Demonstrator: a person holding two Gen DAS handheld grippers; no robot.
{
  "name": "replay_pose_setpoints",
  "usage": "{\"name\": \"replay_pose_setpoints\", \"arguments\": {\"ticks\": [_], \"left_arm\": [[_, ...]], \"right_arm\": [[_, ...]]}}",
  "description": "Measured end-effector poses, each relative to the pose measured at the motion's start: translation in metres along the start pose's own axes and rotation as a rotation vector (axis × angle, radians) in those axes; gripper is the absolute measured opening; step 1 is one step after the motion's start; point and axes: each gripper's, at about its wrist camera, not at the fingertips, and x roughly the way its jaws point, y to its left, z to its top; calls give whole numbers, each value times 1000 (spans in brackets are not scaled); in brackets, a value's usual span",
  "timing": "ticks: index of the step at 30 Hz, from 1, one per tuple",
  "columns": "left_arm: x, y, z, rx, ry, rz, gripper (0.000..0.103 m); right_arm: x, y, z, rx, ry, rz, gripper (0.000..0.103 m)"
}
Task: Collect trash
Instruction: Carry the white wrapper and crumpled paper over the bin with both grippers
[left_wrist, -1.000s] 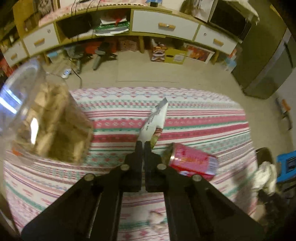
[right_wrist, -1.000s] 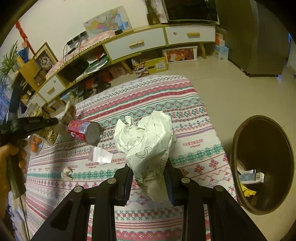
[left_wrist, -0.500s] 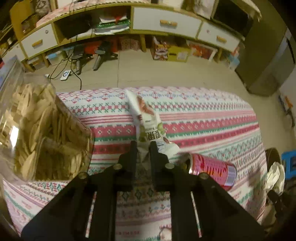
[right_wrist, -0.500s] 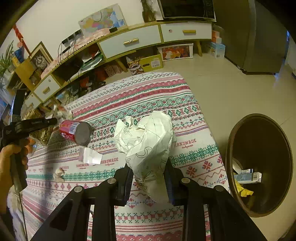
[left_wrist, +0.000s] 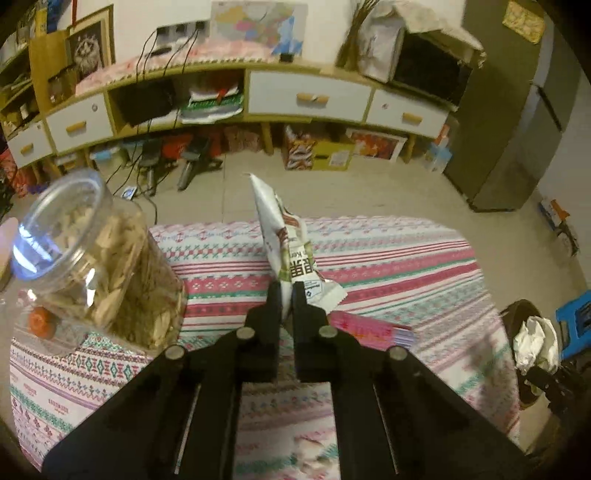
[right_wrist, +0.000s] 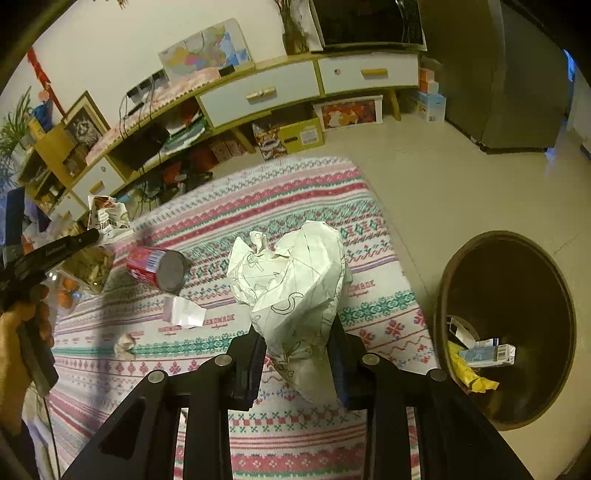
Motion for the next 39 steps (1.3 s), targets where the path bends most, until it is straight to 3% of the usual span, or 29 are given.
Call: {"name": "replay_pose_setpoints", "arguments": {"ticks": [6,17,30,39], "left_arm": [[-30,-29,-22,6,-25,-72,6],[-45,-151,-65,115,49,-249,6],[-29,-310,-111,283,154,-431,6],[-4,-392,-131,371,236,-485,6]], "right_arm": [[-30,-24,-3,15,-45,-10,32],[-79,-101,-25,78,-92,-104,32],[-118,-206,-48,221,-121,-170,32],[-128,-259,-61,350,-125,-180,32]]}}
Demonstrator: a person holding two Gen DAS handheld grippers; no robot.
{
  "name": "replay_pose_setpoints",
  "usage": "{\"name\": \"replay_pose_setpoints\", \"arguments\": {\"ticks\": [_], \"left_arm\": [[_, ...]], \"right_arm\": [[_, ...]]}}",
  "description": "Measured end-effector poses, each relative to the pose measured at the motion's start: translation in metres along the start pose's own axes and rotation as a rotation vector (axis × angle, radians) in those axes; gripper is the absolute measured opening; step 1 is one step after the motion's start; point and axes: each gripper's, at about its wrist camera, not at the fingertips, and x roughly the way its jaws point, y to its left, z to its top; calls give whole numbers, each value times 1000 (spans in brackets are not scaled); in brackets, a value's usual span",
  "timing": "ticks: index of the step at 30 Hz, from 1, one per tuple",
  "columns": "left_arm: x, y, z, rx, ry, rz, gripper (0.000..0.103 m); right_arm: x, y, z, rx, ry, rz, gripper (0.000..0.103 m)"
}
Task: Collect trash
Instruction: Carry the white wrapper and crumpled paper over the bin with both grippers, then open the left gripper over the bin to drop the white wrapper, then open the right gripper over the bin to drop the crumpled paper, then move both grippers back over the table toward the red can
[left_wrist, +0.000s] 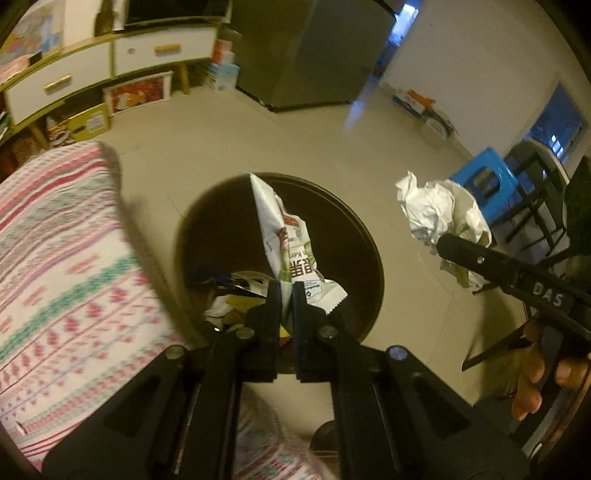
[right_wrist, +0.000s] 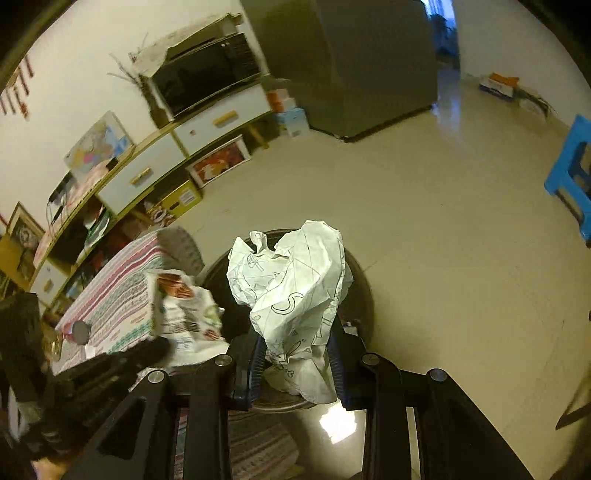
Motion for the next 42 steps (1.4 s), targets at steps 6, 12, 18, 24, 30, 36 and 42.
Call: {"name": "replay_pose_setpoints", "arguments": {"ticks": [6,12,18,24,30,36,42], "left_arm": [[32,-8,4,-14,56,29,7],[40,-3,0,6,65,32,9],[25,2,-6,-1,23,102,78],[7,18,-12,-15,29,145,83],[-20,44,-29,-42,23,168,86],[-53,78,-48,-80,27,207,87],[-92,122,-69,-132,31,265,88]], "right_arm": [[4,-9,0,22,14,1,32],[8,-9,-1,7,28,5,32],[14,1,-1,-25,42,2,32],[19,11,-4,-61,54,-9,32],[29,20,-7,-90,72,-33,33],[26,36,-7,-98,52,-53,67],[15,69,-11,-192,26,-46,77]]}}
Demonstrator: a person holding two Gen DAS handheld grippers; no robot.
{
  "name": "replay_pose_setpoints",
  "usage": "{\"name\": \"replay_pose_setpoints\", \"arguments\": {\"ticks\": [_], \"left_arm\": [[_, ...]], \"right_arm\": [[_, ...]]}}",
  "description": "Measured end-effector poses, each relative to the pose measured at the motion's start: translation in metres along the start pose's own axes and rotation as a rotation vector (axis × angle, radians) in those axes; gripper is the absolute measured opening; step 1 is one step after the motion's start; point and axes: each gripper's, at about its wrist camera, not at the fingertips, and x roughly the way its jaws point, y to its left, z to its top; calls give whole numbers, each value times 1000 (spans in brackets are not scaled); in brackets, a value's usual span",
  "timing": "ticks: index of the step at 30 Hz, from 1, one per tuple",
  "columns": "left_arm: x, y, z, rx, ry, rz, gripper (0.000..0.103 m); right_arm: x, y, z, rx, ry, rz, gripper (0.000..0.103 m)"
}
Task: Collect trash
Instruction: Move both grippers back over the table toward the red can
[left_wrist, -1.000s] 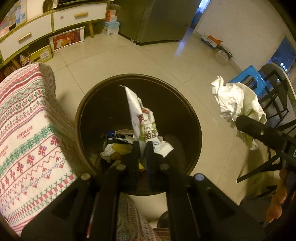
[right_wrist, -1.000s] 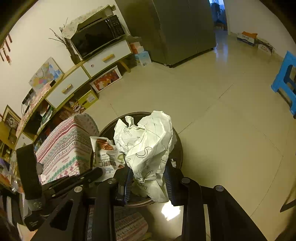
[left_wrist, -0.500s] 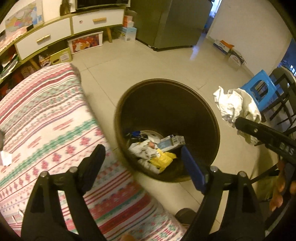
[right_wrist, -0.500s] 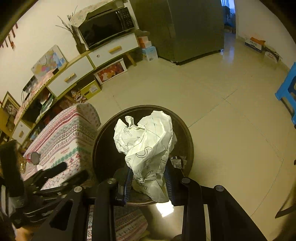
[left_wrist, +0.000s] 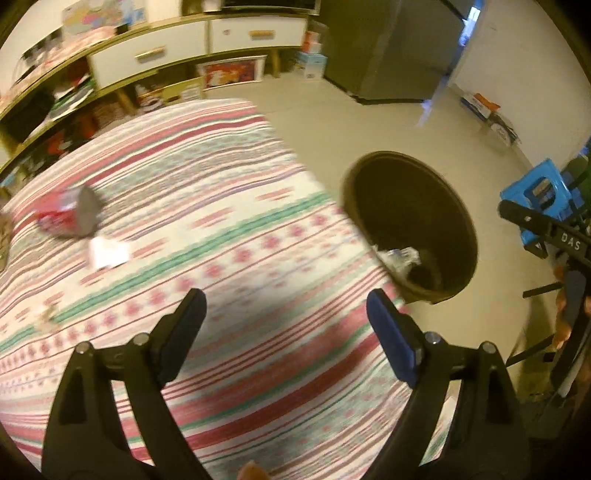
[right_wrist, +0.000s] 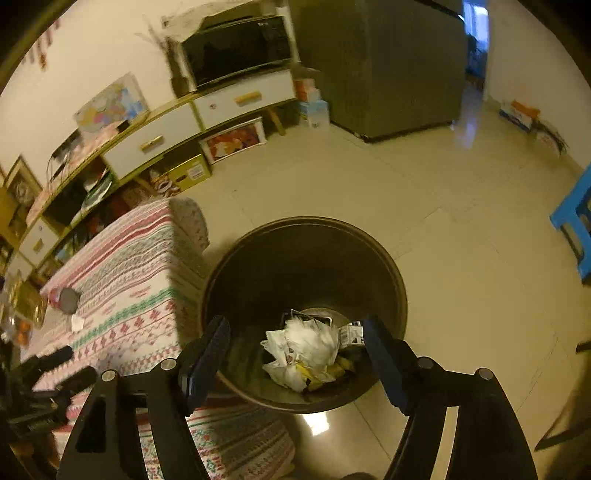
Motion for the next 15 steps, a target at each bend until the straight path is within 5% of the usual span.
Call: {"name": "replay_pose_setpoints", "arguments": {"ticks": [15], "left_arm": [[-46,144,-41,-171,3,134,89]], "right_arm": [[-2,91,-5,-136,5,42,80]]}}
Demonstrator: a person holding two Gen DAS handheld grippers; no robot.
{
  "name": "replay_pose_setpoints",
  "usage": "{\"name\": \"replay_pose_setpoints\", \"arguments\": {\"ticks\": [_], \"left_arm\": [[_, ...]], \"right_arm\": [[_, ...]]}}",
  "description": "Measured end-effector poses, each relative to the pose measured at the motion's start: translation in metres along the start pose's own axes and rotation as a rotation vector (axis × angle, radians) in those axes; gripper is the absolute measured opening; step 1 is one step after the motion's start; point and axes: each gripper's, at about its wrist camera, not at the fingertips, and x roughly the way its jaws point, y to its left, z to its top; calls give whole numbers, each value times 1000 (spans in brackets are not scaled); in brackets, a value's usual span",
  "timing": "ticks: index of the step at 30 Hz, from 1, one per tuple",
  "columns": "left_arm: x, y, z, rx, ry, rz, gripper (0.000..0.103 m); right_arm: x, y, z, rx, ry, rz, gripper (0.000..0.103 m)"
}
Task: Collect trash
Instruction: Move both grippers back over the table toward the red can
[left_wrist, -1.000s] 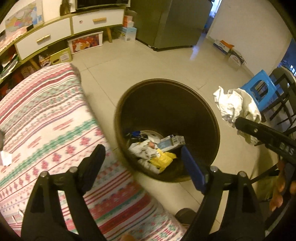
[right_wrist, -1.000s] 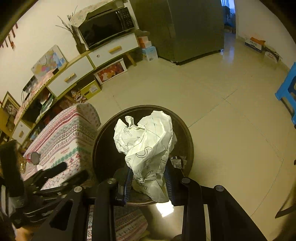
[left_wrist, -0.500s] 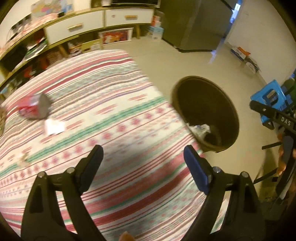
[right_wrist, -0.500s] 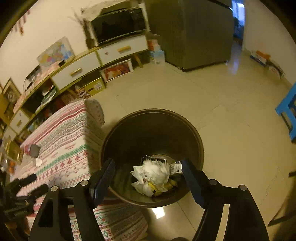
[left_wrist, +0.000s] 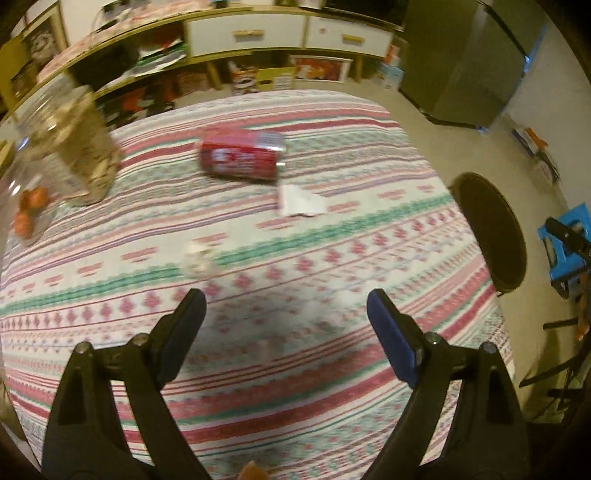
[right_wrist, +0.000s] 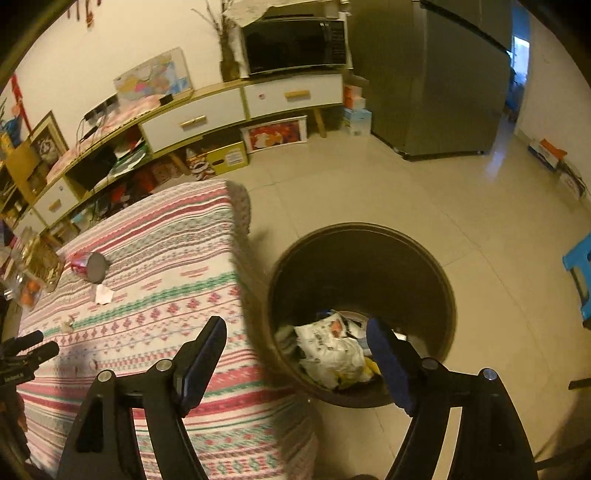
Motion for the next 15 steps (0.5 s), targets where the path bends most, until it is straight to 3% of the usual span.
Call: {"name": "replay_pose_setpoints", "arguments": {"ticks": [10,15], "left_arm": [[-14,56,13,-85,-47,56,89],[-16,92,17,-177,-54,63,89]], "right_arm": [[21,82,17,-41,9,79,80],[40,132,21,-87,33,114,80]]}}
